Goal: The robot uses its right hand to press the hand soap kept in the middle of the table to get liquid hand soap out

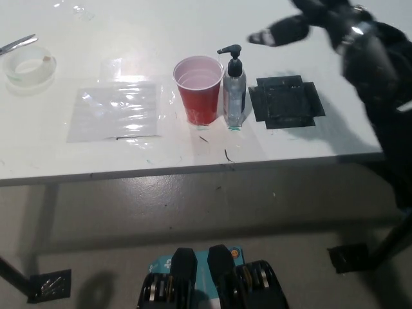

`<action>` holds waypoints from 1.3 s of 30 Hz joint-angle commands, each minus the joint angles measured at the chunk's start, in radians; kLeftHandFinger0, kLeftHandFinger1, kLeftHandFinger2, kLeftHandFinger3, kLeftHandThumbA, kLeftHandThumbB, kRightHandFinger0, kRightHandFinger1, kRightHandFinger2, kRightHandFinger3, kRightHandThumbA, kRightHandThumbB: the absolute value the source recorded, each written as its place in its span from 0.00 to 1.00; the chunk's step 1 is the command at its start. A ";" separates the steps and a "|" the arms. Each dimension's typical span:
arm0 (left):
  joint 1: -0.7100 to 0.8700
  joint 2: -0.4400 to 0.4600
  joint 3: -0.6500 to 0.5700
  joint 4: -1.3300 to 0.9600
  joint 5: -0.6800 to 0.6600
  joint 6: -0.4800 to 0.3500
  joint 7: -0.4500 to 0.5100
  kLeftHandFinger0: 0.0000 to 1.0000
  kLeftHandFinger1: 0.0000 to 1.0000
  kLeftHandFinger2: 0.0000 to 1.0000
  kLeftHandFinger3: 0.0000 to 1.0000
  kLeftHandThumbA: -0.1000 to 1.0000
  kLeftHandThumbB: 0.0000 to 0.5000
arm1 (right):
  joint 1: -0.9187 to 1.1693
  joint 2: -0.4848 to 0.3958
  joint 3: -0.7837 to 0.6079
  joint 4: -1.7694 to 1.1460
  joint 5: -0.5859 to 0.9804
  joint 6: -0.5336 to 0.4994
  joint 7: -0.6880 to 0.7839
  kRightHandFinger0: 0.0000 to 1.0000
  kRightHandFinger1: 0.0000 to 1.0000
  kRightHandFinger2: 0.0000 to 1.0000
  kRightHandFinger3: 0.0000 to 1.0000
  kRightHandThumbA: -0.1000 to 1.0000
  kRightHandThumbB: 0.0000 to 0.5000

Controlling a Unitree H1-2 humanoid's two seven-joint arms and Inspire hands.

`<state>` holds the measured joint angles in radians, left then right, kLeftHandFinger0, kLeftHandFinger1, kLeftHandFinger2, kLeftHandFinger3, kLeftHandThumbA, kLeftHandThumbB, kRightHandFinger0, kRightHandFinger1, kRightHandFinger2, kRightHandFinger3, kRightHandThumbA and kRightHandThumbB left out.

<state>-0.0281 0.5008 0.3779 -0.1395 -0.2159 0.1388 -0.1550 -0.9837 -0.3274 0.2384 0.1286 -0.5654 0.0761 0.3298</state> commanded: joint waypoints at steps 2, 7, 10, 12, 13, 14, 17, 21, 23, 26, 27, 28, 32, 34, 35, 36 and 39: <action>0.002 0.025 0.017 -0.016 -0.004 -0.042 -0.004 0.31 0.40 0.49 0.64 0.77 0.00 | 0.054 -0.064 -0.086 -0.163 0.075 0.106 0.054 1.00 1.00 1.00 1.00 1.00 0.85; 0.002 0.023 0.018 -0.014 -0.010 -0.043 -0.007 0.29 0.39 0.48 0.62 0.76 0.00 | 0.210 -0.082 -0.186 -0.308 0.136 0.166 0.047 1.00 1.00 1.00 1.00 1.00 0.73; 0.000 0.023 0.019 0.000 -0.015 -0.053 -0.012 0.28 0.38 0.48 0.63 0.76 0.00 | 0.306 -0.080 -0.248 -0.370 0.164 0.201 0.031 1.00 1.00 1.00 1.00 1.00 0.72; -0.003 0.023 0.016 0.006 -0.008 -0.058 -0.009 0.28 0.38 0.47 0.63 0.76 0.00 | 0.329 -0.077 -0.273 -0.378 0.183 0.209 0.027 1.00 1.00 1.00 1.00 1.00 0.72; -0.001 0.023 0.015 0.001 -0.008 -0.058 -0.010 0.28 0.38 0.48 0.64 0.77 0.00 | 0.397 -0.076 -0.319 -0.377 0.214 0.191 0.001 1.00 1.00 1.00 1.00 1.00 0.67; 0.000 0.023 0.016 0.000 -0.010 -0.056 -0.009 0.28 0.38 0.48 0.64 0.77 0.00 | 0.414 -0.076 -0.329 -0.377 0.217 0.187 -0.004 1.00 1.00 1.00 1.00 1.00 0.66; 0.000 0.024 0.015 -0.001 -0.005 -0.054 -0.008 0.28 0.38 0.48 0.63 0.78 0.01 | 0.496 -0.079 -0.374 -0.364 0.231 0.169 -0.023 1.00 1.00 1.00 1.00 1.00 0.61; 0.000 0.022 0.017 -0.001 -0.004 -0.051 -0.004 0.30 0.39 0.48 0.63 0.77 0.00 | 0.604 -0.047 -0.439 -0.342 0.272 0.158 -0.062 1.00 1.00 1.00 1.00 1.00 0.56; -0.008 0.026 0.012 0.007 -0.001 -0.059 -0.008 0.30 0.39 0.48 0.64 0.78 0.00 | 0.632 -0.038 -0.450 -0.337 0.273 0.145 -0.076 1.00 1.00 1.00 1.00 1.00 0.47; -0.010 0.021 0.015 -0.002 -0.010 -0.047 -0.004 0.28 0.38 0.47 0.63 0.77 0.00 | 0.669 -0.019 -0.466 -0.332 0.293 0.155 -0.086 1.00 1.00 1.00 1.00 1.00 0.40; -0.010 0.021 0.015 -0.001 -0.011 -0.048 -0.006 0.28 0.38 0.47 0.63 0.76 0.00 | 0.676 -0.012 -0.474 -0.326 0.310 0.154 -0.086 1.00 1.00 1.00 1.00 1.00 0.36; -0.011 0.023 0.014 0.003 -0.011 -0.051 -0.007 0.29 0.38 0.47 0.63 0.76 0.00 | 0.686 -0.002 -0.485 -0.317 0.330 0.150 -0.090 1.00 1.00 1.00 1.00 1.00 0.37; -0.014 0.021 0.011 0.013 -0.011 -0.056 -0.009 0.29 0.38 0.47 0.64 0.77 0.01 | 0.714 0.027 -0.527 -0.278 0.412 0.146 -0.090 1.00 1.00 1.00 1.00 1.00 0.48; -0.013 0.020 0.011 0.014 -0.011 -0.060 -0.010 0.30 0.38 0.48 0.64 0.76 0.00 | 0.719 0.033 -0.535 -0.245 0.438 0.109 -0.091 1.00 1.00 1.00 1.00 1.00 0.51; -0.014 0.019 0.012 0.017 -0.010 -0.061 -0.008 0.29 0.38 0.48 0.64 0.76 0.00 | 0.721 0.034 -0.536 -0.234 0.441 0.097 -0.095 1.00 1.00 1.00 1.00 1.00 0.52; -0.015 0.019 0.011 0.013 -0.013 -0.055 -0.009 0.29 0.38 0.47 0.64 0.76 0.01 | 0.720 0.036 -0.539 -0.224 0.448 0.088 -0.100 1.00 1.00 1.00 1.00 1.00 0.54; -0.020 0.015 0.011 0.010 -0.016 -0.053 -0.007 0.30 0.38 0.47 0.63 0.75 0.00 | 0.714 0.043 -0.551 -0.195 0.480 0.075 -0.107 1.00 1.00 1.00 1.00 1.00 0.56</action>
<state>-0.0275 0.4995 0.3813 -0.1176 -0.2163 0.1163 -0.1556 -0.2476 -0.2821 -0.2867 -0.0764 -0.1758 0.2213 0.2695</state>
